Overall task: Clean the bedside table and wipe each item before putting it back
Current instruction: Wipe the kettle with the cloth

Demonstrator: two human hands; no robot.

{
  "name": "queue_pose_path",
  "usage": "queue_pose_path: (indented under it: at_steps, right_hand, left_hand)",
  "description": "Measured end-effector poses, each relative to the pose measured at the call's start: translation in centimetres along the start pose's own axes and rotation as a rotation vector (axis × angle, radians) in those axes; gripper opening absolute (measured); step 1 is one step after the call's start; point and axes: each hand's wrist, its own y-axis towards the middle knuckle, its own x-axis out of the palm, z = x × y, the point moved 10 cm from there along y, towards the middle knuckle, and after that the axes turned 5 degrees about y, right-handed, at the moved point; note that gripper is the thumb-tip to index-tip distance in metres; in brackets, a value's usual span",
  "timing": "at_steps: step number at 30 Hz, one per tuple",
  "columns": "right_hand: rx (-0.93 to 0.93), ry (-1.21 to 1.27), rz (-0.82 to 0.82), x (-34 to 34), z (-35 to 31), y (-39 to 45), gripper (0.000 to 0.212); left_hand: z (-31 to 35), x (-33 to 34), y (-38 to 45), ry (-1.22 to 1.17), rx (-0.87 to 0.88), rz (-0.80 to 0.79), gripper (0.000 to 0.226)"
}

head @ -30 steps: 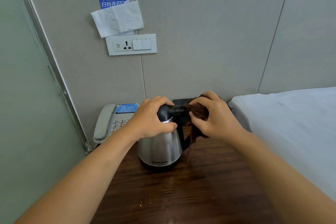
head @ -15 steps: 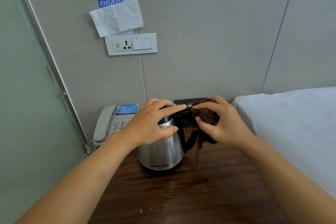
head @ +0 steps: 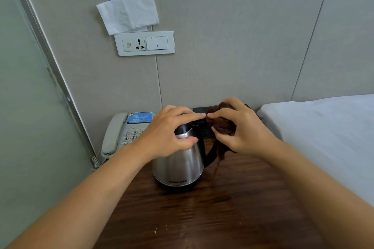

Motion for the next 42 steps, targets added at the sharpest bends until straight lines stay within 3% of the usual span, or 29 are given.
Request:
queue_pose_path:
  at_steps: [6, 9, 13, 17, 22, 25, 28, 31, 36, 40, 42]
  right_hand:
    - [0.081, 0.078, 0.051, -0.9, 0.9, 0.7, 0.031]
    - [0.015, 0.046, 0.030, -0.3, 0.0, -0.3, 0.034]
    - [0.167, 0.067, 0.134, -1.4, 2.1, -0.5, 0.024]
    - [0.184, 0.082, 0.148, -1.2, 1.7, -1.5, 0.027]
    - [0.373, 0.156, 0.260, -2.2, 4.1, -4.6, 0.017]
    - [0.509, 0.341, 0.392, -2.7, 5.8, -6.9, 0.020]
    - [0.527, 0.425, 0.444, -3.1, 6.0, -6.8, 0.017]
    - [0.481, 0.475, 0.415, -2.7, 5.0, -5.0, 0.018]
    - [0.499, 0.501, 0.407, -2.5, 4.7, -4.9, 0.018]
    - [0.534, 0.517, 0.515, -3.0, 4.3, -7.6, 0.007]
    - [0.479, 0.466, 0.483, -2.3, 2.9, -7.6, 0.011]
  left_hand:
    - [0.3, -0.1, 0.3, 0.010, 0.000, 0.005, 0.061]
    - [0.3, 0.0, 0.2, -0.002, -0.002, -0.005, 0.062]
    - [0.5, 0.0, 0.4, -0.005, -0.010, -0.008, 0.061]
    - [0.5, 0.1, 0.6, 0.010, -0.020, -0.061, 0.063]
    - [2.1, 0.2, 2.3, 0.227, 0.035, -0.231, 0.068]
    - [3.0, 0.1, 2.8, 0.270, 0.050, -0.237, 0.068]
    - [2.9, 0.3, 3.5, 0.329, -0.033, -0.218, 0.078]
    - [3.2, 0.5, 4.4, 0.465, -0.014, -0.191, 0.057]
    - [1.6, 1.1, 4.2, 0.255, 0.000, -0.314, 0.036]
    - [1.8, 1.3, 3.7, 0.188, 0.042, -0.353, 0.043]
    - [2.4, 1.2, 3.3, 0.219, 0.071, -0.306, 0.052]
